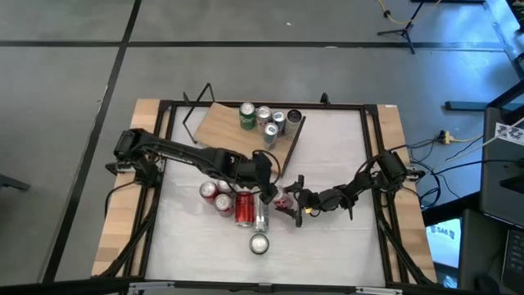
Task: Place canned beverage on shelf
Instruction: Put the right red white soda can on the shelf
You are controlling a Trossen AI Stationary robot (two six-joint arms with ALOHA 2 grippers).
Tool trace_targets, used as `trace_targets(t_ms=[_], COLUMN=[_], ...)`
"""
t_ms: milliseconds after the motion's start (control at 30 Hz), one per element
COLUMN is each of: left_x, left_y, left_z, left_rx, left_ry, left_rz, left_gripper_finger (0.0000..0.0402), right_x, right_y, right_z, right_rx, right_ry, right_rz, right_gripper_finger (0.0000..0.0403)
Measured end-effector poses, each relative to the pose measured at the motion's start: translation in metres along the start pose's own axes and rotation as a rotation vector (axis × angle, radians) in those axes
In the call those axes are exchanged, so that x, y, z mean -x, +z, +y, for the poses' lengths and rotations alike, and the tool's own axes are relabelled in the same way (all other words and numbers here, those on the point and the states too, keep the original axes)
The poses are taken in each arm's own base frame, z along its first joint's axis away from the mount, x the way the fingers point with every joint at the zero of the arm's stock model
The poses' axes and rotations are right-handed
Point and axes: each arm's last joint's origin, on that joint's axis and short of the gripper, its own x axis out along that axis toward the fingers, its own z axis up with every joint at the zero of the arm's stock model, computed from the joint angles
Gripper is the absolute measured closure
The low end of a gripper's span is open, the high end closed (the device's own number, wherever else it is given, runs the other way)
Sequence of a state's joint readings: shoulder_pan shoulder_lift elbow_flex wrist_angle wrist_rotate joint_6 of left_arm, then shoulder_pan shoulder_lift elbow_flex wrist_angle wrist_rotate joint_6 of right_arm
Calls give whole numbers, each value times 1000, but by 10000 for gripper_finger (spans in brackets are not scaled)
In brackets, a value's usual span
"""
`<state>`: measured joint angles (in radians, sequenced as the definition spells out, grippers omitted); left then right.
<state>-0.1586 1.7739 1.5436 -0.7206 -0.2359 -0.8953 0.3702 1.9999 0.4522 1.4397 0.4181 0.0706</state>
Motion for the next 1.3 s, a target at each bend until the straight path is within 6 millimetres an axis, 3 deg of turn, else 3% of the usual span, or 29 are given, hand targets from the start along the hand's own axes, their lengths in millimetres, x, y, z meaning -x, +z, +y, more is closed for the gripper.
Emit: trace_targets(t_ms=[267, 600, 767, 1033, 1300], left_x=[-15, -15, -19, -41, -43], left_y=[-5, -3, -5, -14, -13], left_z=[-5, -10, -11, -13, -13], left_rx=[132, 204, 201, 192, 187], left_ry=[-38, -73, -53, -52, -43], left_rz=[53, 16, -5, 75, 60], left_gripper_finger=[12, 12, 12, 12, 14], right_x=[0, 0, -3, -10, -11], right_y=[-1, -2, 1, 6, 7], right_z=[0, -1, 1, 4, 5], right_rx=[3, -5, -11, -11, -11], right_ry=[-10, -38, -35, -33, -32], right_rz=[8, 17, 4, -22, -22], right_gripper_finger=[102, 101, 104, 101, 100])
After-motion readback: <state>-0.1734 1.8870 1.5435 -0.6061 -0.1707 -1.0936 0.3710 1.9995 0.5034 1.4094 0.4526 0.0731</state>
